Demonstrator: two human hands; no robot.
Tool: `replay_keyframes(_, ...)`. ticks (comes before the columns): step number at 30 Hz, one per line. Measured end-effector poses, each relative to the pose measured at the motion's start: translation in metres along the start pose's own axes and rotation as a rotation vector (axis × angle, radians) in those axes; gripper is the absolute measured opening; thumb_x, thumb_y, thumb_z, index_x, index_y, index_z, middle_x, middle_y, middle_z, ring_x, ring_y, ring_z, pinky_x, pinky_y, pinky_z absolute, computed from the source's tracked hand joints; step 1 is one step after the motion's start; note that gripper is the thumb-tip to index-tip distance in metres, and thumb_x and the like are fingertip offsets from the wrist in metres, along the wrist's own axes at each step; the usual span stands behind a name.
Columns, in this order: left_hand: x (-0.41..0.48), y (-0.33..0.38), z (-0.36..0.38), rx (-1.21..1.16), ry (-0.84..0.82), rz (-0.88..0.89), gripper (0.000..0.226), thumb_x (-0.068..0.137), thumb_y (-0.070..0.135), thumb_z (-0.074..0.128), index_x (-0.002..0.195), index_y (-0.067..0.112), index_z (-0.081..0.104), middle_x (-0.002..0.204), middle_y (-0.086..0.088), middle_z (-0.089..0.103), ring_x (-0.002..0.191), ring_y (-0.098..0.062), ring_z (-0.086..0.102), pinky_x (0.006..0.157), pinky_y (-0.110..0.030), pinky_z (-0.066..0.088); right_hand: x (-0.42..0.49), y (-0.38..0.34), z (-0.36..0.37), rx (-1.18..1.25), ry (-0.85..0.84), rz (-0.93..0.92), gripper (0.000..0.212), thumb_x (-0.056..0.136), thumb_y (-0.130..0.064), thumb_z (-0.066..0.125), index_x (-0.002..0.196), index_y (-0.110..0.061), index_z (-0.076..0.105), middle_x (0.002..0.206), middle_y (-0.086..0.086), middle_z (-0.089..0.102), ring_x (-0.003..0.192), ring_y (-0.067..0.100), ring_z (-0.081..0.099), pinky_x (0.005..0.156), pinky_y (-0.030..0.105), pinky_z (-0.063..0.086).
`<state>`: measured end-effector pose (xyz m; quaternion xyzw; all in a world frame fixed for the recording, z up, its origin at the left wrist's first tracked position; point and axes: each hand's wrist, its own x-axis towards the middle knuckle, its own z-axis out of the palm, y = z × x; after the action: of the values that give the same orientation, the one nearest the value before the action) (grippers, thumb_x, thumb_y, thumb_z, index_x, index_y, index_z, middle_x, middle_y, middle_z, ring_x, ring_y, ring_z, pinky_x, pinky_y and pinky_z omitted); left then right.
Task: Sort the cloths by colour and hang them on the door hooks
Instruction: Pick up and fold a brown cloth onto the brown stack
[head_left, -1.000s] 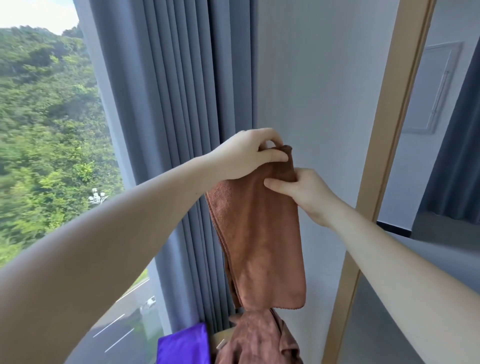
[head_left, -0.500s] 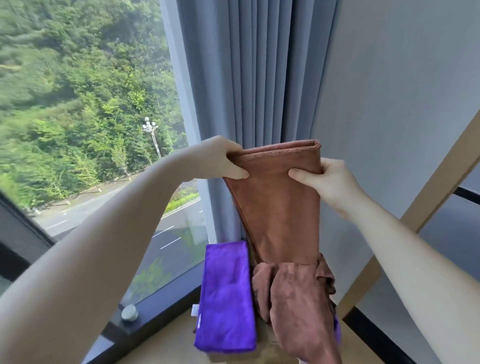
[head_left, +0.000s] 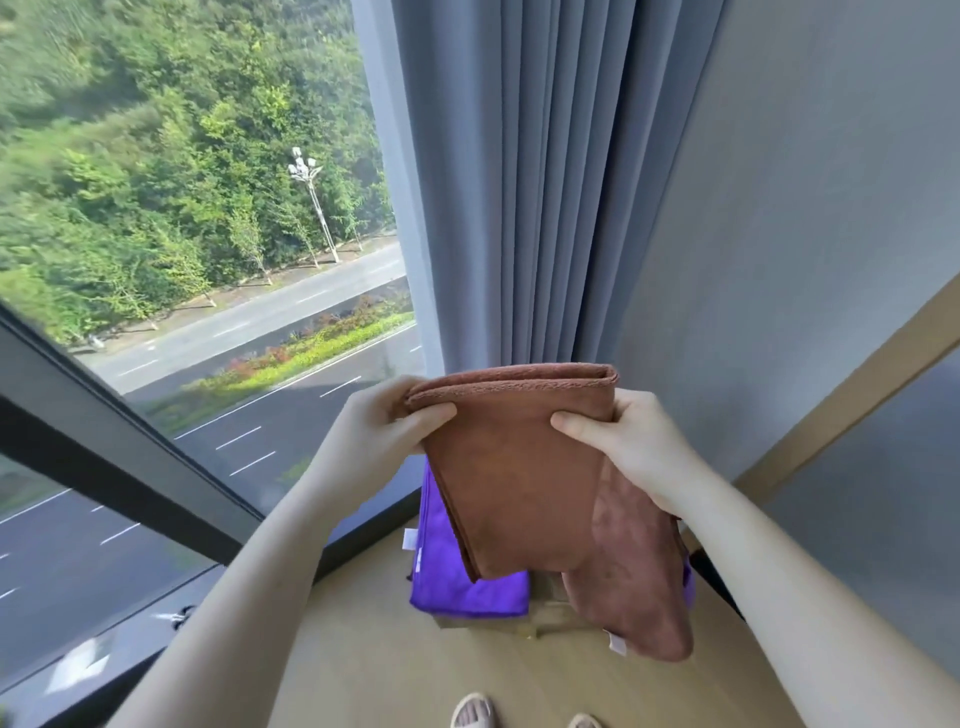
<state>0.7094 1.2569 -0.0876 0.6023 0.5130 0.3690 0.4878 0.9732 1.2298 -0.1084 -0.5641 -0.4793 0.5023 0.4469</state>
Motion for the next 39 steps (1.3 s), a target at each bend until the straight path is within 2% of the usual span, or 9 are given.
replay_keyframes(6,-0.025,-0.015,-0.007,0.012,-0.052,-0.071,0.012,0.094,0.007,0.070,0.100,0.017,0.075,0.090,-0.002,0.078,0.081,-0.010,0.073,0.073,-0.024,0.061,-0.018,0.027,0.011,0.023,-0.067,0.097,0.018,0.086,-0.012,0.079,0.102,-0.019,0.079,0.103,-0.005,0.079,0.102,0.010,0.074,0.092,0.028,0.055)
replay_keyframes(11,-0.030,-0.031,-0.018,0.037,-0.122,-0.116,0.013,0.092,0.013,0.073,0.097,0.024,0.077,0.093,-0.005,0.078,0.092,-0.025,0.075,0.084,-0.040,0.063,-0.026,0.044,0.020,0.046,-0.100,0.145,0.020,0.087,-0.009,0.077,0.107,-0.014,0.078,0.105,-0.004,0.079,0.102,0.011,0.074,0.090,0.025,0.056)
replay_keyframes(14,-0.026,-0.041,-0.021,0.038,-0.139,-0.141,0.015,0.093,0.013,0.073,0.096,0.027,0.078,0.095,-0.006,0.078,0.093,-0.025,0.076,0.086,-0.044,0.062,-0.021,0.050,0.029,0.044,-0.095,0.174,0.018,0.088,-0.008,0.077,0.104,-0.016,0.078,0.102,-0.005,0.080,0.099,0.009,0.075,0.087,0.025,0.054)
replay_keyframes(18,-0.013,-0.056,-0.024,0.010,-0.112,-0.178,0.010,0.094,0.013,0.071,0.103,0.016,0.075,0.097,-0.011,0.077,0.094,-0.026,0.076,0.086,-0.045,0.062,-0.007,0.058,0.042,0.012,-0.072,0.200,0.015,0.089,-0.013,0.077,0.103,-0.020,0.079,0.101,-0.002,0.080,0.100,0.025,0.075,0.097,0.047,0.057)
replay_keyframes(24,0.021,-0.075,-0.029,-0.044,-0.105,-0.231,0.009,0.097,0.013,0.069,0.105,0.014,0.073,0.098,-0.009,0.077,0.095,-0.024,0.076,0.083,-0.040,0.063,0.028,0.068,0.054,0.045,-0.038,0.235,0.018,0.091,-0.012,0.076,0.109,-0.015,0.077,0.105,-0.002,0.079,0.102,0.012,0.074,0.094,0.030,0.054)
replay_keyframes(28,0.055,-0.087,-0.029,-0.083,-0.092,-0.260,0.011,0.097,0.016,0.069,0.106,0.013,0.074,0.100,-0.008,0.078,0.093,-0.021,0.075,0.085,-0.043,0.063,0.058,0.076,0.060,0.039,0.018,0.261,0.018,0.092,-0.018,0.076,0.109,-0.015,0.077,0.104,-0.002,0.079,0.101,0.013,0.075,0.095,0.031,0.055)
replay_keyframes(33,0.098,-0.106,-0.020,-0.133,-0.013,-0.353,0.012,0.095,0.019,0.072,0.105,0.013,0.074,0.103,-0.009,0.078,0.096,-0.023,0.076,0.087,-0.044,0.062,0.097,0.089,0.065,-0.001,0.063,0.309,0.015,0.093,-0.024,0.075,0.104,-0.015,0.077,0.099,-0.003,0.080,0.095,0.013,0.076,0.086,0.026,0.057)
replay_keyframes(37,0.132,-0.132,-0.011,-0.119,0.072,-0.438,0.011,0.093,0.022,0.073,0.103,0.016,0.074,0.101,-0.008,0.078,0.100,-0.027,0.074,0.091,-0.052,0.060,0.135,0.106,0.067,-0.025,0.056,0.383,0.015,0.093,-0.026,0.074,0.104,-0.016,0.076,0.096,-0.004,0.080,0.092,0.014,0.076,0.088,0.030,0.059)
replay_keyframes(39,0.150,-0.147,-0.007,-0.100,0.102,-0.482,0.014,0.090,0.025,0.075,0.101,0.018,0.073,0.100,-0.007,0.078,0.099,-0.029,0.074,0.090,-0.055,0.059,0.155,0.119,0.068,-0.041,0.046,0.432,0.013,0.095,-0.027,0.073,0.103,-0.018,0.076,0.092,-0.005,0.080,0.087,0.011,0.076,0.079,0.026,0.059)
